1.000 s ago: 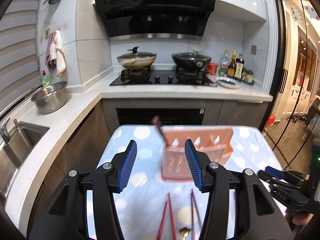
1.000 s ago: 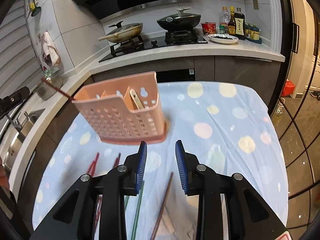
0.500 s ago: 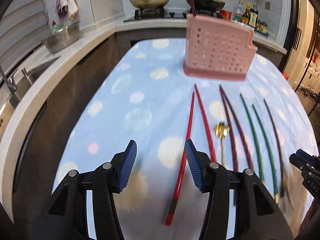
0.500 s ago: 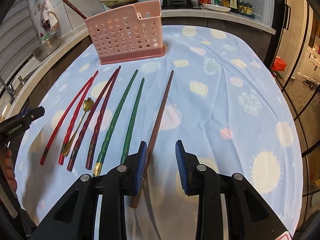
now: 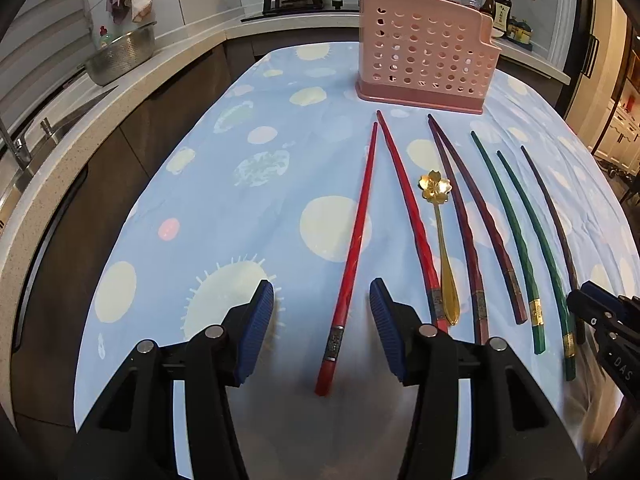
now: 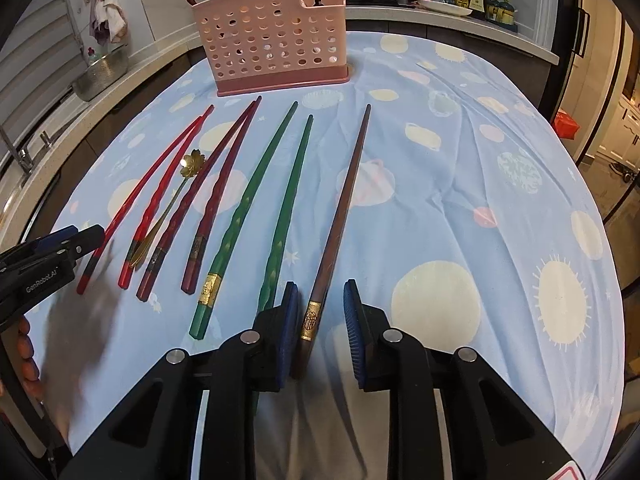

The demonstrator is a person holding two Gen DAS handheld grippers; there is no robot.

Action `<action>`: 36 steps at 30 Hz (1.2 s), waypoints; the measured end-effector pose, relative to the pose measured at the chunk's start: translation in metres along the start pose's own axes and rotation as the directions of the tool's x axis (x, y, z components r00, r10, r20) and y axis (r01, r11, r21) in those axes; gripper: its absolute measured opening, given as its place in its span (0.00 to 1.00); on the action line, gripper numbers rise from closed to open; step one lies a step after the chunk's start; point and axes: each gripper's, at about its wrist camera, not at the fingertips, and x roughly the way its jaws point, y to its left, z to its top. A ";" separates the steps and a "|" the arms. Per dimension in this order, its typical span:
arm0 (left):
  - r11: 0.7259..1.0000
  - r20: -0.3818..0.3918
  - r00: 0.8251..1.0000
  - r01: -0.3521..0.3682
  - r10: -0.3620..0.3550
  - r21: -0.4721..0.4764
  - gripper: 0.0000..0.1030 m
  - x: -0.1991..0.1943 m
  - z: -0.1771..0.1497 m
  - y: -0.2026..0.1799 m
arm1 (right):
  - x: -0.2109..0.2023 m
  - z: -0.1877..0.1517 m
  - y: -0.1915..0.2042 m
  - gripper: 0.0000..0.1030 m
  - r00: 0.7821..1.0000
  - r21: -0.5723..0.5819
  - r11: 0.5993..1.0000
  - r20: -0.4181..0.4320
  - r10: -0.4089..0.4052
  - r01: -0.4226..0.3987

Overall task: Organize utensils
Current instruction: 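Grasp a red chopstick with the left tool while the right tool grasps the brown chopstick, then lift both chopsticks and lower them into the pink holder with both tools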

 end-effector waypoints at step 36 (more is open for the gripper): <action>0.989 0.150 0.980 0.137 -0.127 -0.054 0.07 -0.071 0.029 0.028 | -0.080 0.035 -0.035 0.06 0.976 0.057 0.998 0.218 0.007 -0.020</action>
